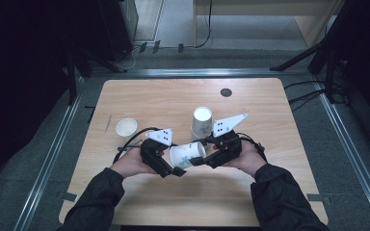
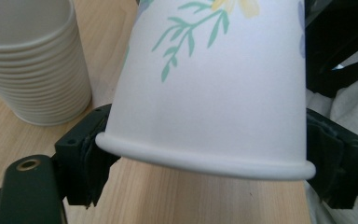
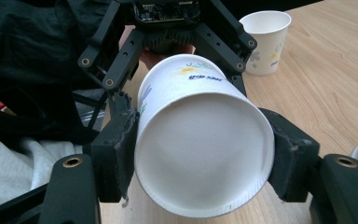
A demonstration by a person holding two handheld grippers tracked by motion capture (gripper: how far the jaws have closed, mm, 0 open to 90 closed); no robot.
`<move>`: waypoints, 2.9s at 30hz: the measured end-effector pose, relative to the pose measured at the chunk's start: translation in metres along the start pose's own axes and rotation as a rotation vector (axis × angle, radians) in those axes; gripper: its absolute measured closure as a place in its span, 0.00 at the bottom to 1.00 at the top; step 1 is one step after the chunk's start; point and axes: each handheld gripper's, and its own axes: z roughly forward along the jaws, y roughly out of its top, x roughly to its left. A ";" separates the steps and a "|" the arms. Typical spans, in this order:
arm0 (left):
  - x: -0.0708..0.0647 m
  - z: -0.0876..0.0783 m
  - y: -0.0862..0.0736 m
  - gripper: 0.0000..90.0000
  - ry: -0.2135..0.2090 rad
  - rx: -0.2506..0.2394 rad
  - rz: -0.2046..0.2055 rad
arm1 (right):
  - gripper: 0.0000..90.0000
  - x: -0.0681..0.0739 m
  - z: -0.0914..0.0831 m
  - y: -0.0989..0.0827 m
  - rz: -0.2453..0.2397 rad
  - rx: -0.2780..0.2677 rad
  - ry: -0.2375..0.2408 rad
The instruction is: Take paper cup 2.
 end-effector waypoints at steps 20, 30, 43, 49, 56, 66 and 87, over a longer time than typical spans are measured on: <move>0.004 -0.003 -0.004 0.27 -0.023 -0.016 -0.015 | 0.38 -0.001 0.003 -0.001 0.003 -0.003 0.013; 0.007 -0.019 -0.003 0.27 -0.017 -0.033 -0.026 | 0.30 -0.001 0.003 -0.002 0.000 0.007 -0.005; 0.004 -0.042 0.012 0.27 0.076 0.074 0.009 | 0.30 0.000 -0.001 -0.010 0.003 0.044 -0.050; 0.005 -0.042 0.023 0.27 0.089 0.153 0.019 | 0.30 0.003 0.000 -0.014 0.002 0.072 -0.076; 0.007 -0.033 0.027 0.27 0.093 0.262 0.017 | 0.30 0.004 -0.001 -0.018 0.008 0.078 -0.094; 0.009 -0.015 0.034 0.27 0.065 0.384 0.032 | 0.30 0.004 0.000 -0.020 0.000 0.074 -0.103; 0.000 0.017 0.040 0.27 0.040 0.503 0.092 | 0.30 0.005 0.021 -0.021 -0.008 0.130 -0.081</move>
